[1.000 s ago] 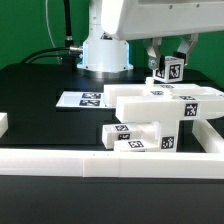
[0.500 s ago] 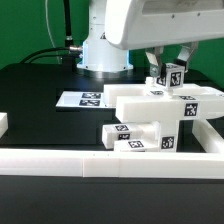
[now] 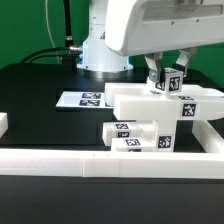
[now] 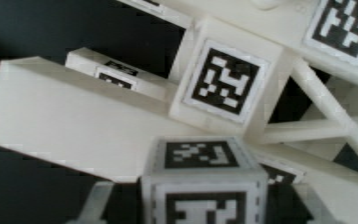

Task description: Assemble chair

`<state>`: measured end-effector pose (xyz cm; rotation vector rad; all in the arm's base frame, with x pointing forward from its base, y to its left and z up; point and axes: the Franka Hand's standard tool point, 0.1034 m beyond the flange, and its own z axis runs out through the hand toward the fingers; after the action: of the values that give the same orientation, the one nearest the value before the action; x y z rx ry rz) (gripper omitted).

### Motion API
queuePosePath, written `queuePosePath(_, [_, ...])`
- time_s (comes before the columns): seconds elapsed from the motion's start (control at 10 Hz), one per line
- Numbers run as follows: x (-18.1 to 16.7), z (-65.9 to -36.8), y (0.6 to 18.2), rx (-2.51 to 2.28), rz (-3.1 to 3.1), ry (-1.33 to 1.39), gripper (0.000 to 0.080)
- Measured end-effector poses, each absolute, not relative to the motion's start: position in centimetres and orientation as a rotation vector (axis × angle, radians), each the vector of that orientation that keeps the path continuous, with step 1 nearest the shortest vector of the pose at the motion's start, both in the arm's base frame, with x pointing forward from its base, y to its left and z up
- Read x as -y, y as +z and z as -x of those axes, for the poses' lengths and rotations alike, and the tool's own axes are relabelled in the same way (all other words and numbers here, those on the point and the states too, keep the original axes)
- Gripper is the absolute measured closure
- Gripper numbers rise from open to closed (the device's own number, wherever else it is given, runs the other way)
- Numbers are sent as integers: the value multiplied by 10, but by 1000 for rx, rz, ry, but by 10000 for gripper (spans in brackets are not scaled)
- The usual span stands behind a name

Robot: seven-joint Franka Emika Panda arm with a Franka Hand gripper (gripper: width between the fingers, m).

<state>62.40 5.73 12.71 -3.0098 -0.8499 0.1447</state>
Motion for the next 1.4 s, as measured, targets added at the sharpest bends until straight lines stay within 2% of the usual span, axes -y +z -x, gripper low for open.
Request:
queuePosePath(0.3, [-55,-625,126,845,3013,139,515])
queuePosePath(0.4, [-55,-625,126,845,3013,139,366])
queuePosePath(0.5, [-55,-625,126,845,3013,139,366])
queuePosePath(0.6, [-55,-625,126,845,3013,139,236])
queuePosePath(0.7, [-55,-625,126,844,3013,139,168])
queuePosePath(1.0, [-55,-626,127,844,3012,138,150])
queuePosePath(1.2, [-51,-634,143,853,3009,74,150])
queuePosePath(1.4, [-39,-639,153,874,2992,-111,150])
